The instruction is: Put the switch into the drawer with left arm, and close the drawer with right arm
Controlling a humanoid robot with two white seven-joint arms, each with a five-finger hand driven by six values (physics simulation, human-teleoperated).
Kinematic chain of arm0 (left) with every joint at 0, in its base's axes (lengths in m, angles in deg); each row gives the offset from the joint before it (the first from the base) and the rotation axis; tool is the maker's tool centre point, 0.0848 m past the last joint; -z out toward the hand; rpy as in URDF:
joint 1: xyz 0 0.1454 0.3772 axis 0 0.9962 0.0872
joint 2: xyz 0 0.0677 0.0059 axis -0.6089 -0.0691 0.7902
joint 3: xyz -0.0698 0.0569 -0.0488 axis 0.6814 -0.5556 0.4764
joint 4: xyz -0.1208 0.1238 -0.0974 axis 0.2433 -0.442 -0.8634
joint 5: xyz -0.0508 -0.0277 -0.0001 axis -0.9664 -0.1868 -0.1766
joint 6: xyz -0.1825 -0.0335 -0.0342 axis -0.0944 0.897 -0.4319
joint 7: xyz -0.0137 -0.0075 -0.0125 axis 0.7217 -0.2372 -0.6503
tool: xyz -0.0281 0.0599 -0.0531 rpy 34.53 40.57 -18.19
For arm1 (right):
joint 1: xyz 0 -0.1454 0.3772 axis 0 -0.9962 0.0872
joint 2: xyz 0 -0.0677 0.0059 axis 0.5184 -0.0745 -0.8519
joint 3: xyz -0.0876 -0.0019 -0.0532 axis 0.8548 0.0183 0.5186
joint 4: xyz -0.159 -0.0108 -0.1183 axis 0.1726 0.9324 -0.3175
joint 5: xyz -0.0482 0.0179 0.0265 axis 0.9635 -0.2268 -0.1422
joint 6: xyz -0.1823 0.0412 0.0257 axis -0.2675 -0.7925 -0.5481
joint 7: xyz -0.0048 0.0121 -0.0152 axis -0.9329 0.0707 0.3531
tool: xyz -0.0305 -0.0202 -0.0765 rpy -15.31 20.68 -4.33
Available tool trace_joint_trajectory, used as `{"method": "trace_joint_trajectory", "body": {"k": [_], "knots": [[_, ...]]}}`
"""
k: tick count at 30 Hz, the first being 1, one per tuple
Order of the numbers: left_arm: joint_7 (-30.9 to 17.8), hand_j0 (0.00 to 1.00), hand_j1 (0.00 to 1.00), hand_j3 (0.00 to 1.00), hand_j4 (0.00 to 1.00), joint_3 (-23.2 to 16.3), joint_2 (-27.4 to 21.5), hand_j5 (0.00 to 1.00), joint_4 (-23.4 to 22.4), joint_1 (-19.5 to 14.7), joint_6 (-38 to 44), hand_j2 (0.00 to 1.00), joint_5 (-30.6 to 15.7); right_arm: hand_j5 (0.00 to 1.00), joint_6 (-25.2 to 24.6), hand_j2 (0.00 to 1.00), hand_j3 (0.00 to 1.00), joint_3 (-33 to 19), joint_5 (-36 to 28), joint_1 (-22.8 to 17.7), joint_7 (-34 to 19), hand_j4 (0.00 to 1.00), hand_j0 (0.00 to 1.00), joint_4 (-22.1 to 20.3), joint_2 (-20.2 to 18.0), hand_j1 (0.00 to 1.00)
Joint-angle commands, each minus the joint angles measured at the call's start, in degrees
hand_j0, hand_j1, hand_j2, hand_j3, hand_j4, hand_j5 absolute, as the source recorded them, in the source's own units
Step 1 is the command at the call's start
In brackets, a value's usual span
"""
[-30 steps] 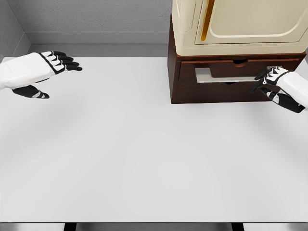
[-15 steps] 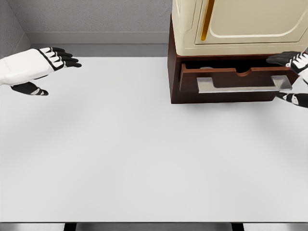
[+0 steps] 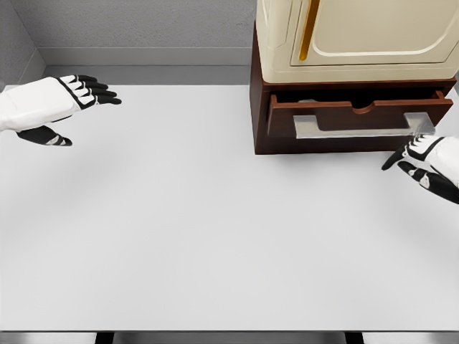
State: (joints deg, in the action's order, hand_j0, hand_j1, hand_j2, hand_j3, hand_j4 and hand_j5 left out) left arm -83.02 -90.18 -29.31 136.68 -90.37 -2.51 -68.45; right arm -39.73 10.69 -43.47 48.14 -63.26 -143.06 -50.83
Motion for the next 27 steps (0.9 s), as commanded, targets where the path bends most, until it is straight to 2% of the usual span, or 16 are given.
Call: {"method": "trace_joint_trajectory", "body": {"k": [1, 9, 12, 14, 17, 21, 27], "knots": [[0.04, 1.0, 1.0, 1.0, 1.0, 0.06, -0.19, 1.0, -0.08, -0.08, 0.07, 1.0, -0.34, 0.4, -0.09, 0.4, 0.4, 0.57, -0.25, 0.0, -0.04, 0.4, 0.4, -0.05, -0.64, 0.4], [0.04, 1.0, 1.0, 1.0, 1.0, 0.06, -0.01, 1.0, -0.17, 0.0, 0.07, 1.0, -0.34, 0.4, -0.09, 0.4, 0.4, 2.68, 2.48, 1.49, -0.22, 0.4, 0.4, 1.09, -0.11, 0.4], [0.04, 1.0, 1.0, 1.0, 1.0, -0.03, -0.01, 1.0, -0.17, 0.0, 0.07, 1.0, -0.34, 0.39, -0.09, 0.39, 0.39, 5.58, 3.35, 4.92, -0.22, 0.39, 0.39, 2.14, 0.24, 0.39], [0.04, 1.0, 1.0, 1.0, 1.0, -0.02, -0.01, 1.0, -0.17, 0.0, 0.07, 1.0, -0.34, 0.39, -0.09, 0.39, 0.39, 5.67, 3.8, 5.36, -0.3, 0.39, 0.39, 2.32, 0.42, 0.39], [0.04, 1.0, 1.0, 1.0, 1.0, 0.06, -0.1, 1.0, -0.34, -0.09, 0.07, 1.0, -0.34, 0.39, -0.09, 0.39, 0.39, 8.83, 4.85, 9.05, -0.3, 0.39, 0.39, 4.34, 1.03, 0.39], [0.04, 1.0, 1.0, 1.0, 1.0, 0.06, -0.01, 1.0, -0.43, -0.09, 0.07, 1.0, -0.34, 0.39, -0.09, 0.39, 0.39, 10.5, 5.03, 12.21, -0.3, 0.39, 0.39, 6.19, 1.3, 0.39], [0.04, 1.0, 1.0, 1.0, 1.0, 0.06, -0.01, 1.0, -0.34, -0.09, 0.07, 1.0, -0.34, 0.39, -0.09, 0.39, 0.39, 12.61, 5.38, 15.03, -0.3, 0.39, 0.39, 9.09, 2.09, 0.39]]}}
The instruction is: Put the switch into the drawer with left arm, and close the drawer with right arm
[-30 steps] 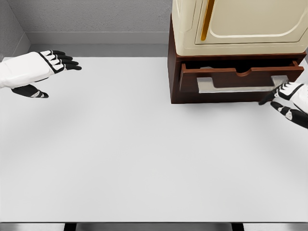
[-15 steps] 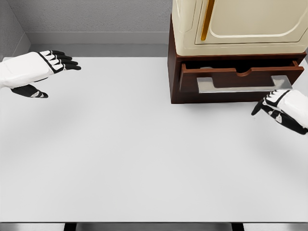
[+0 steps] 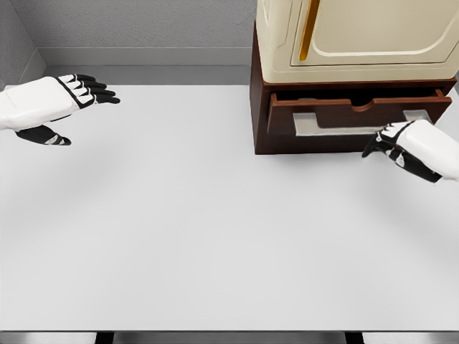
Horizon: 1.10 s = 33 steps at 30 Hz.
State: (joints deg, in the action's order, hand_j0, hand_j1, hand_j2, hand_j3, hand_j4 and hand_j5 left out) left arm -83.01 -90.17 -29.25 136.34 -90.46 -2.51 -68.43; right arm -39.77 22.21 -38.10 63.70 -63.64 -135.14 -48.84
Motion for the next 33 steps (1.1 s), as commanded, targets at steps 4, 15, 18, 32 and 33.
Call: {"method": "trace_joint_trajectory", "body": {"k": [4, 15, 18, 32, 33], "knots": [[0.03, 1.0, 1.0, 1.0, 1.0, 0.05, 0.01, 1.0, 0.0, 0.0, 0.07, 1.0, -0.27, 0.39, -0.05, 0.39, 0.39, 1.36, 0.01, 0.7, 0.08, 0.39, 0.39, 1.69, 0.1, 0.39], [0.03, 1.0, 1.0, 1.0, 1.0, 0.05, 0.01, 1.0, 0.09, 0.0, 0.07, 1.0, -0.27, 0.39, -0.05, 0.39, 0.39, 5.49, 0.01, 5.71, 0.08, 0.39, 0.39, 6.17, 0.19, 0.39], [0.03, 1.0, 1.0, 1.0, 1.0, 0.14, -0.07, 1.0, 0.26, -0.09, 0.07, 1.0, -0.36, 0.39, -0.05, 0.39, 0.39, 5.84, 0.53, 6.5, 0.08, 0.39, 0.39, 7.23, 2.12, 0.39], [0.03, 1.0, 1.0, 1.0, 1.0, 0.23, -0.25, 1.0, 0.35, 0.0, 0.07, 1.0, -0.36, 0.47, -0.05, 0.47, 0.47, 4.88, -0.08, 2.2, 0.26, 0.47, 0.47, -1.91, -1.4, 0.47], [-0.06, 1.0, 1.0, 1.0, 1.0, 0.23, -0.25, 1.0, 0.35, 0.0, 0.07, 1.0, -0.36, 0.48, -0.05, 0.48, 0.48, 4.88, -0.17, 1.58, 0.26, 0.48, 0.48, -2.0, -2.01, 0.48]]}}
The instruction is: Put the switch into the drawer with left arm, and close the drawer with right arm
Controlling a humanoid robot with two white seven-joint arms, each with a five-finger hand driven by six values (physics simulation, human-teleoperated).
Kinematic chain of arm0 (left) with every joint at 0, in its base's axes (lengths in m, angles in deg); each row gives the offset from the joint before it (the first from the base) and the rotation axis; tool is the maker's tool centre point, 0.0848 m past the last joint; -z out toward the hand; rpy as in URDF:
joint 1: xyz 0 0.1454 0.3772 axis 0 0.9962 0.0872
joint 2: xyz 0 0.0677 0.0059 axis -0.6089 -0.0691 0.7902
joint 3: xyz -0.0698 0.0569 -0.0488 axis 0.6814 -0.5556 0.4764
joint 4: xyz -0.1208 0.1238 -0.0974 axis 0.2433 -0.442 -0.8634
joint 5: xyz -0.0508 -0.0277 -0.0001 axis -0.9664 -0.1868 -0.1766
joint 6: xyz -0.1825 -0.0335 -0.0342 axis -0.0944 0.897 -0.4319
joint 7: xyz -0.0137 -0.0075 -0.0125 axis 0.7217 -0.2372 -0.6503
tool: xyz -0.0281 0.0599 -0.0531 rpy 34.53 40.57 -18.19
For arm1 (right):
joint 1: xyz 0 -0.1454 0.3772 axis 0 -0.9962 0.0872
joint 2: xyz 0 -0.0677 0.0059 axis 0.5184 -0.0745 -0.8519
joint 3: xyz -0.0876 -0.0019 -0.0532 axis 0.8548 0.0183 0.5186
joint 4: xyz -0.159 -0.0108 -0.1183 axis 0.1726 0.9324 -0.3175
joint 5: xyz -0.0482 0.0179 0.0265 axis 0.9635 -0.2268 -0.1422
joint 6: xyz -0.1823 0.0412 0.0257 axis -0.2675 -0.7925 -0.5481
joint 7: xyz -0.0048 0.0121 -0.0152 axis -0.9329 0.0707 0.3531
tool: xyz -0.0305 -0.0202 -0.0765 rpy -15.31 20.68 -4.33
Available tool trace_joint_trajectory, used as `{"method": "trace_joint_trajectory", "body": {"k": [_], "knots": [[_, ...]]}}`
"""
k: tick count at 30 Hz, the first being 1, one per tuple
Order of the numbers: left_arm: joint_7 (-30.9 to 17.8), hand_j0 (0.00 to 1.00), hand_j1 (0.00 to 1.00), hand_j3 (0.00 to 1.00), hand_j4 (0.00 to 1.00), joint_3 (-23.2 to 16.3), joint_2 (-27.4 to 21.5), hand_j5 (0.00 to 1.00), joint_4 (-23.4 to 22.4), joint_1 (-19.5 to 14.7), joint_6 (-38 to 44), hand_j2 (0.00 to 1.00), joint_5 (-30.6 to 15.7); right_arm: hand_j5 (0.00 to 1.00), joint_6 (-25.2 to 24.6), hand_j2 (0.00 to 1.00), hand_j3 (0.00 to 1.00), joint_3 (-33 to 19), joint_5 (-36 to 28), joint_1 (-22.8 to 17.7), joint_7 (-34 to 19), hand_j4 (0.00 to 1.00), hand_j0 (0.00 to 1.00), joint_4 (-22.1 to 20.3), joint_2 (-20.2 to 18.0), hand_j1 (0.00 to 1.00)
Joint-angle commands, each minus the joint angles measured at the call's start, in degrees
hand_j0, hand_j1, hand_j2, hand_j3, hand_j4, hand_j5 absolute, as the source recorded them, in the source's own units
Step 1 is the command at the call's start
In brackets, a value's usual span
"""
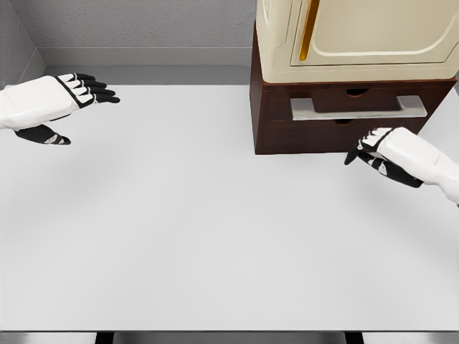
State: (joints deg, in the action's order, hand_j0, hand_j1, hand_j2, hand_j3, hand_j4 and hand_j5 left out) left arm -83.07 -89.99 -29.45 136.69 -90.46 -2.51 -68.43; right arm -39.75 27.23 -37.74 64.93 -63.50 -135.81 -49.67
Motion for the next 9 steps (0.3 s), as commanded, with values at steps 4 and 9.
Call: {"method": "trace_joint_trajectory", "body": {"k": [4, 9], "knots": [[0.0, 1.0, 1.0, 1.0, 1.0, 0.05, -0.13, 1.0, 0.08, 0.0, 0.07, 1.0, -0.35, 0.92, -0.07, 0.92, 0.92, -2.61, -0.62, -3.86, 0.37, 0.92, 0.92, -3.35, -2.24, 0.92], [0.0, 1.0, 1.0, 1.0, 1.0, 0.13, -0.13, 1.0, 0.08, 0.0, 0.07, 1.0, -0.35, 0.99, -0.07, 0.99, 0.99, -7.27, -0.36, -9.05, 0.11, 0.99, 0.99, -4.58, -2.24, 0.99]]}}
